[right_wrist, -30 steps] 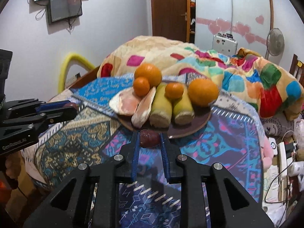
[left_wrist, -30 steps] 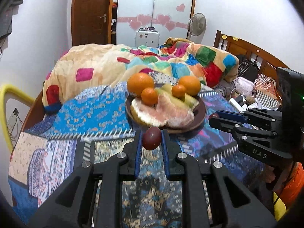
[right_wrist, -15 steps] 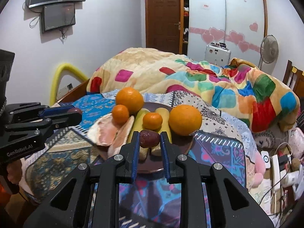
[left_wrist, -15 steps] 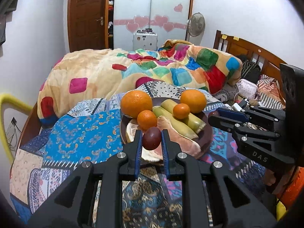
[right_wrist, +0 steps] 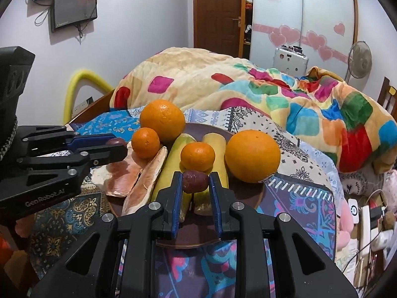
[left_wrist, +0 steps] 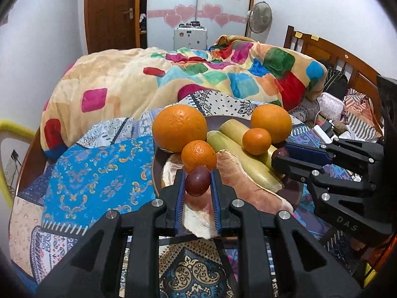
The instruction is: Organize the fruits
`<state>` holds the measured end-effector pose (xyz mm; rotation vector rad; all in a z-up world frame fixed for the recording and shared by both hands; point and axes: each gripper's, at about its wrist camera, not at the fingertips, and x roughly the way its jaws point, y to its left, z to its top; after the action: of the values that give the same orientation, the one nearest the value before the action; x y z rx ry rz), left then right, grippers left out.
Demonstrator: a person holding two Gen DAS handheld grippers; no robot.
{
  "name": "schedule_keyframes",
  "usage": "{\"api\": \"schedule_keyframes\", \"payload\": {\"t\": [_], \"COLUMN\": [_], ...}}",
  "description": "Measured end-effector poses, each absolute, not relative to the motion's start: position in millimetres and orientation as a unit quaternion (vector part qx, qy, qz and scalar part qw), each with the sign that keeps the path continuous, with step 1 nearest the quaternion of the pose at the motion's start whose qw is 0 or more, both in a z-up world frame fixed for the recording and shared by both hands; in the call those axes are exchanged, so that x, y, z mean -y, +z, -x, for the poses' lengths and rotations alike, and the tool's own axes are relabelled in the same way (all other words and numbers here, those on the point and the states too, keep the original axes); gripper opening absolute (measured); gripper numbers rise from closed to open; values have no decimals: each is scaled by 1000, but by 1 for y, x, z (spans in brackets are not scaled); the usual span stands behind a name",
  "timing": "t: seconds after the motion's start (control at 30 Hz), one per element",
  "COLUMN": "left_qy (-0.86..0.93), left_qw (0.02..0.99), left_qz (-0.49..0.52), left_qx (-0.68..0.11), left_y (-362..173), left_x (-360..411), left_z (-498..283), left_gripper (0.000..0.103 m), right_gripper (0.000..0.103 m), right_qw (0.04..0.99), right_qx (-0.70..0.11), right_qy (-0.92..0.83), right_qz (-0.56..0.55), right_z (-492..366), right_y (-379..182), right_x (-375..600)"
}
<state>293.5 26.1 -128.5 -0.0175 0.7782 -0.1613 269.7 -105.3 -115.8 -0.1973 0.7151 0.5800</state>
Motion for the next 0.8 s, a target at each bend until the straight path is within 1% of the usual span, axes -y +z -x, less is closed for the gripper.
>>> {"api": "schedule_keyframes", "payload": {"t": [0.13,0.2,0.27,0.47,0.6,0.8], "left_qy": [-85,-87,-87,-83,-77,-59], "left_qw": [915,915,916,928,945,971], "left_qz": [21,23,23,23,26,11], "left_qx": [-393,-393,-392,-363,-316,-232], "left_y": [-134,-133,-131,-104,-68,-10], "left_x": [-28,-27,-26,-24,-22,-12], "left_z": [-297,-296,-293,-271,-238,-172], "left_gripper": [21,26,32,32,32,34], "right_gripper": [22,31,34,34,34,34], "right_qw": [887,887,888,899,911,933], "right_qx": [-354,-354,-351,-329,-298,-228], "right_qy": [283,283,284,280,278,275], "right_qz": [89,87,84,74,60,45], "right_z": [-272,-273,-272,-258,-235,-184], "right_y": [-119,-119,-117,-96,-66,-12], "right_x": [106,107,107,119,132,151]}}
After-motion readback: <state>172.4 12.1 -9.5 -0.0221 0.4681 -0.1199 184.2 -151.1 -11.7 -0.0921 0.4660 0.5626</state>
